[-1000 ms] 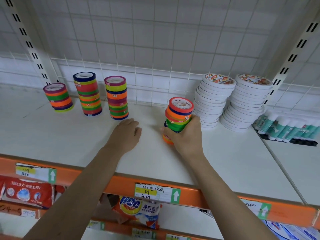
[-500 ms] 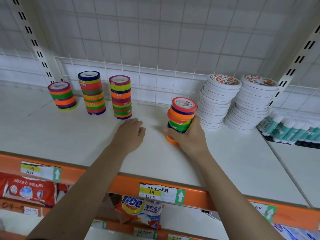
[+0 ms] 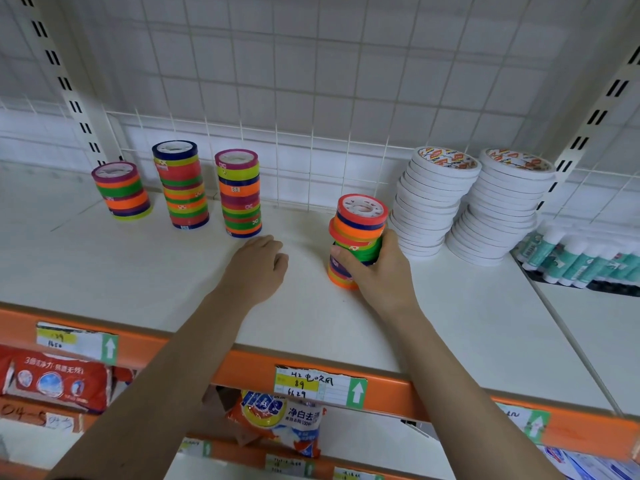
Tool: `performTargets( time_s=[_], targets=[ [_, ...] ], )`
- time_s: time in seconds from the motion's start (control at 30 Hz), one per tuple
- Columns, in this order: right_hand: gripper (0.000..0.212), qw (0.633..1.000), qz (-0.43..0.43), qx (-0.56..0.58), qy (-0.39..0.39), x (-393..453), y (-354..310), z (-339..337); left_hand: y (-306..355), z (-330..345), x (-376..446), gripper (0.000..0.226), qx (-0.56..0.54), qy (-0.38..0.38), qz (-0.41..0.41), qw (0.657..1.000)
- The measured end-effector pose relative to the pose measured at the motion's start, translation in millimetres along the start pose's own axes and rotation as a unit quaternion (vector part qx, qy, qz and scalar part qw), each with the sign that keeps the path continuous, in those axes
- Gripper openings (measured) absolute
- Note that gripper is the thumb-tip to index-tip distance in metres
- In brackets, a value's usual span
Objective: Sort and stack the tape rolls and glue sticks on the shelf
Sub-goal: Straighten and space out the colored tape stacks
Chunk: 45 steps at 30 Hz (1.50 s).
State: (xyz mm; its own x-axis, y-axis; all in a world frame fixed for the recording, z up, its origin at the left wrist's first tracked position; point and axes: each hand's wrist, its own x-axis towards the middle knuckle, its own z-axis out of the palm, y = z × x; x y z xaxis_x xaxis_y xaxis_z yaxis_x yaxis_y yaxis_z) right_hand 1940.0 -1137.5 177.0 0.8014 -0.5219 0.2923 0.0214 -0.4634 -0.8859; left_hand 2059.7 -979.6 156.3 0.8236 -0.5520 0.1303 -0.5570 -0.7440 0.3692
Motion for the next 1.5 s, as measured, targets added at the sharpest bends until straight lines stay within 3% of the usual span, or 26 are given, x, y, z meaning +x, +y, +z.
performTargets(
  time_s=[0.1, 0.2, 0.3, 0.43, 0.6, 0.73, 0.93, 1.5],
  targets=[
    [0.050, 1.000, 0.002, -0.005, 0.009, -2.2, -1.3, 0.9, 0.8, -0.6, -0.3, 0.043, 0.001, 0.000, 0.000, 1.000],
    [0.068, 0.999, 0.016, -0.016, 0.048, -4.3, 0.3, 4.5, 0.7, -0.3, -0.3, 0.044, 0.004, -0.002, -0.001, 1.000],
    [0.062, 0.995, 0.011, -0.047, 0.082, -4.2, 3.1, 6.2, 0.0, 0.1, 0.3, 0.044, 0.002, -0.001, -0.002, 1.000],
    [0.046, 0.999, 0.013, -0.020, 0.037, -2.3, -0.2, -2.2, 0.7, 0.1, 0.8, 0.044, 0.003, -0.002, -0.003, 1.000],
    [0.065, 1.000, -0.004, 0.004, -0.011, -3.1, -2.7, -4.4, 0.7, -0.9, -0.2, 0.044, 0.005, 0.000, 0.000, 1.000],
    [0.071, 1.000, -0.005, -0.008, 0.002, -1.7, -0.9, -2.8, 1.6, -1.1, -0.9, 0.043, 0.003, 0.002, -0.001, 1.000],
    [0.061, 0.999, -0.013, -0.033, -0.002, -1.6, 1.1, -4.4, 1.0, -0.8, -0.6, 0.044, 0.006, -0.002, -0.003, 1.000],
    [0.062, 0.998, -0.027, -0.042, -0.037, -1.8, 1.2, -4.7, 3.2, -2.1, -0.8, 0.044, 0.009, 0.000, -0.004, 1.000]
  ],
)
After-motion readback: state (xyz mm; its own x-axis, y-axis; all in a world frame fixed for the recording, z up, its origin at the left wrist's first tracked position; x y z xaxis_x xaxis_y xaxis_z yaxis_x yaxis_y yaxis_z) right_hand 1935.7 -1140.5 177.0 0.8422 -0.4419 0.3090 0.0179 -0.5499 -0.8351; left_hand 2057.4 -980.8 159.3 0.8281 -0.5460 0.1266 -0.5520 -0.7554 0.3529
